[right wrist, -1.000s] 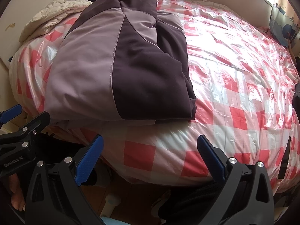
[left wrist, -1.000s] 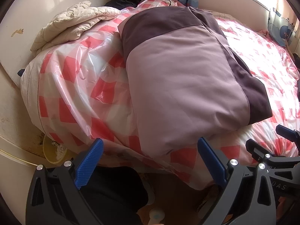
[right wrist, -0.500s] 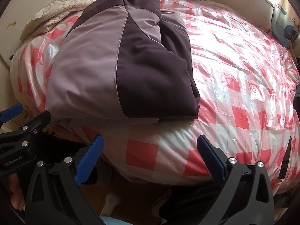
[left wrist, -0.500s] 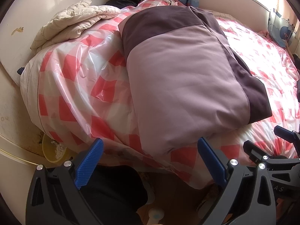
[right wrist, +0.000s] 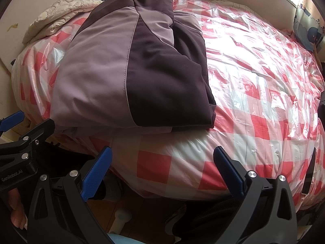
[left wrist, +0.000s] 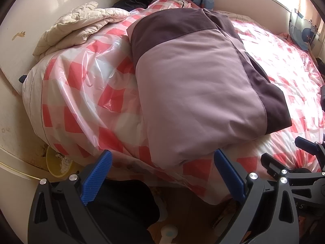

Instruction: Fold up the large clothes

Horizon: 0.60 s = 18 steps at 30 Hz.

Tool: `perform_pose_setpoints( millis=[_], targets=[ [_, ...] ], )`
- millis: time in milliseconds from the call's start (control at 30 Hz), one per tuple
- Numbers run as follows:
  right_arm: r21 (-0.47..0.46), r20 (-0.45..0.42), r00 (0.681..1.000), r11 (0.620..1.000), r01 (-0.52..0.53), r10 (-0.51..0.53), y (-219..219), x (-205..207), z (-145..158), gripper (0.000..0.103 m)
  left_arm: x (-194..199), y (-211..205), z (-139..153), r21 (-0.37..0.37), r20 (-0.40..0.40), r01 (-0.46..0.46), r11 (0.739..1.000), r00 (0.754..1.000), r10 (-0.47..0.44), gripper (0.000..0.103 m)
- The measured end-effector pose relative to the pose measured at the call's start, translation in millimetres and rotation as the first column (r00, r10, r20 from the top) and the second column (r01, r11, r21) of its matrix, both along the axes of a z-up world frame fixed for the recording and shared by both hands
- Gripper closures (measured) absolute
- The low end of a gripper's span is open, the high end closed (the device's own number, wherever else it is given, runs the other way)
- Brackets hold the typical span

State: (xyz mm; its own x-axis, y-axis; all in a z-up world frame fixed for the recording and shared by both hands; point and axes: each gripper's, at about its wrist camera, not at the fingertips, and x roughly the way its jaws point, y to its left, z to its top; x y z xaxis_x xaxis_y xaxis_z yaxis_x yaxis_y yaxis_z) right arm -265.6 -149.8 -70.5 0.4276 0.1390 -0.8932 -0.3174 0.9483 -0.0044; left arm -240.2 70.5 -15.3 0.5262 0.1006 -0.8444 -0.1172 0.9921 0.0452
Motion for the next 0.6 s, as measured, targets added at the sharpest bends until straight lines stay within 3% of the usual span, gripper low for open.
perform_pose_setpoints(
  millis=[600],
  targets=[
    [0.002, -0.004, 1.000, 1.000, -0.002, 0.002, 1.8, -4.0, -1.2, 0.007, 0.6, -0.8, 1.8, -0.004, 0.001, 0.008, 1.000, 1.000, -0.008, 0.007]
  ],
)
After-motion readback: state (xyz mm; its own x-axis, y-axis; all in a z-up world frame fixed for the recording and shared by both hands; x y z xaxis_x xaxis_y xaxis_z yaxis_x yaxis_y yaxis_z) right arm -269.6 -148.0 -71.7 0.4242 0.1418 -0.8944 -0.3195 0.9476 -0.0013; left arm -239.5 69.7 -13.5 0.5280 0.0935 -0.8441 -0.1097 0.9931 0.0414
